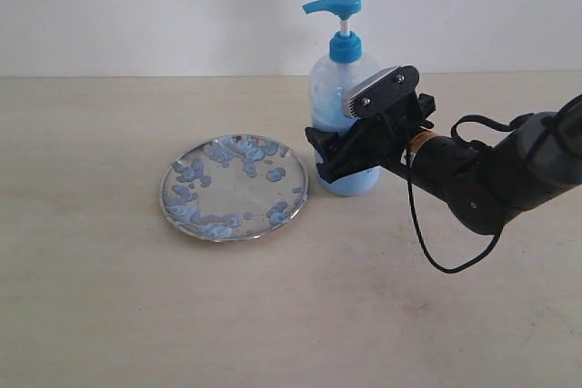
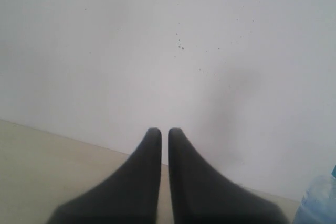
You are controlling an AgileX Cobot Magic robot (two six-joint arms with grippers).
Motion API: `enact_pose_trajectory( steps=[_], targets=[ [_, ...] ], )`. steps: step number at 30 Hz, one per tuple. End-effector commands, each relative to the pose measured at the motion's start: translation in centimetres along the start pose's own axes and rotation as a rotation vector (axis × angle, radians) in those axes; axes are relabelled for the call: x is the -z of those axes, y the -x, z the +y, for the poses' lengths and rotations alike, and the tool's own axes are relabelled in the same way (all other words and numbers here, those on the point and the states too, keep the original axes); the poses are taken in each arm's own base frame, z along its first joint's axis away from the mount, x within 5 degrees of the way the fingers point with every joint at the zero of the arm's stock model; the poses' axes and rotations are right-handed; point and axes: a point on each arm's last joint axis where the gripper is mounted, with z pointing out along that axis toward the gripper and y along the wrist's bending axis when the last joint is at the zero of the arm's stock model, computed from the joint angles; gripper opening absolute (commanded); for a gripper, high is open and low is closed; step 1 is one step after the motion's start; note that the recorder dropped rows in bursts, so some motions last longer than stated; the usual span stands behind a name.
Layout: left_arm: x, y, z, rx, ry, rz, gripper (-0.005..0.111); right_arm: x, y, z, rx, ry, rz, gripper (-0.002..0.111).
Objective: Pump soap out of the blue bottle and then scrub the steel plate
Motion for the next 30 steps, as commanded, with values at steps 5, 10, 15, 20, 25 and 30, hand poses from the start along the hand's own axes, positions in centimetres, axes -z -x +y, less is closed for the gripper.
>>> enact_pose_trajectory(
  steps=[5,10,15,20,25,30],
  targets=[
    [0.0,-0.1,0.1,0.038,0.003,0.0,0.004,0.2,-2.2,0.7,0.133,0.056,0.166,0.0],
    [-1.9,-0.1,0.1,0.044,0.063,0.154,0.004,0.3,-2.5,0.7,0.156,0.062,0.191,0.0],
    [-7.4,2.4,-0.9,-0.056,0.103,0.32,0.004,0.3,-2.5,0.6,0.147,0.051,0.192,0.0],
    [-15.7,4.1,-1.7,-0.201,0.084,0.414,0.004,0.3,-2.5,0.4,0.124,0.027,0.196,0.0],
    [-22.1,5.1,-5.2,-0.316,-0.192,0.234,0.004,0.3,-2.5,0.0,0.079,-0.019,0.204,0.0],
    [-25.3,3.9,-9.8,-0.339,-0.484,0.292,0.004,0.3,-2.6,-0.5,0.028,-0.076,0.212,0.0]
  ],
)
